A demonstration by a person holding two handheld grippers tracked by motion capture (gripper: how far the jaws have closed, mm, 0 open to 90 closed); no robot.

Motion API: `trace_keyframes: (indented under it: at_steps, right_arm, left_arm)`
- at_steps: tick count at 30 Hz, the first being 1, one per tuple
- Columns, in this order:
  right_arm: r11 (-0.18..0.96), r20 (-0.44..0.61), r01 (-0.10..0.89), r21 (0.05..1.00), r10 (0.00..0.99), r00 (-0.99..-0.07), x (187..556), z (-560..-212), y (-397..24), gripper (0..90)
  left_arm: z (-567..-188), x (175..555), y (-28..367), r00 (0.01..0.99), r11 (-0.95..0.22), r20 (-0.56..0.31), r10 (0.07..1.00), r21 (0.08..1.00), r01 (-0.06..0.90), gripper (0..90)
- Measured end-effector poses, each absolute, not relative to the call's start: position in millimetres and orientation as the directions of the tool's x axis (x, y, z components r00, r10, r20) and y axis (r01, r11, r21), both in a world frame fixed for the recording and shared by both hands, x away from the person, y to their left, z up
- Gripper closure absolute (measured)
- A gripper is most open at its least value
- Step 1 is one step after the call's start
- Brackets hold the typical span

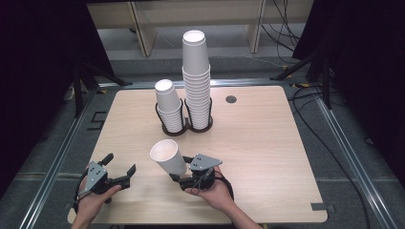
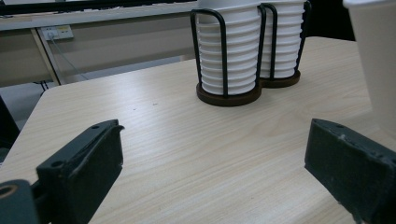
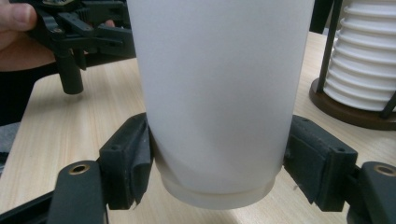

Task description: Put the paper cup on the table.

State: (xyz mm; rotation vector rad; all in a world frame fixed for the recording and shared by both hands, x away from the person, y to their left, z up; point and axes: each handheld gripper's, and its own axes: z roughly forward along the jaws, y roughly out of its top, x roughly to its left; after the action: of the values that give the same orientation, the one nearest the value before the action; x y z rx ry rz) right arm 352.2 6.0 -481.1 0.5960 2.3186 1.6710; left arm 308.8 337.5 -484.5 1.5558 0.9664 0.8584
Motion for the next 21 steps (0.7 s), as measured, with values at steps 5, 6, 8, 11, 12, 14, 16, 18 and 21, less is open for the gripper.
trace_keyframes:
  at_steps: [5,6,8,11,12,14,16,18,21]
  right_arm:
    - [0.3,0.037,0.185,0.936,0.439,-0.898,353,-483,12,28.2]
    - [0.308,0.032,0.184,0.934,0.439,-0.898,353,-483,12,28.2]
    - [0.311,0.04,0.192,0.931,0.435,-0.9,352,-484,16,28.2]
    - [0.325,0.015,0.169,0.93,0.426,-0.905,354,-485,20,28.2]
    - [0.323,0.047,0.205,0.924,0.435,-0.899,352,-486,22,28.1]
    - [0.342,0.036,0.199,0.918,0.428,-0.903,354,-486,24,28.2]
    - [0.342,0.0,0.162,0.926,0.427,-0.904,356,-487,27,28.1]
    - [0.359,0.02,0.186,0.915,0.42,-0.907,355,-487,27,28.2]
    - [0.364,0.021,0.192,0.912,0.425,-0.905,354,-488,27,28.2]
  left_arm:
    - [-484,309,339,0.413,-0.105,0.042,0.91,0.986,0.131,4.0]
    - [-483,309,339,0.41,-0.106,0.043,0.911,0.985,0.134,4.0]
    - [-483,308,340,0.403,-0.12,0.049,0.914,0.981,0.152,4.0]
    - [-484,309,340,0.403,-0.108,0.042,0.914,0.984,0.143,4.2]
    - [-484,309,341,0.403,-0.108,0.042,0.914,0.984,0.143,4.2]
    - [-485,310,341,0.399,-0.11,0.046,0.916,0.984,0.139,4.2]
    - [-485,310,341,0.393,-0.112,0.049,0.918,0.984,0.14,4.3]
    - [-485,310,341,0.391,-0.109,0.045,0.919,0.984,0.142,4.4]
    - [-485,309,341,0.401,-0.121,0.051,0.915,0.981,0.152,4.6]
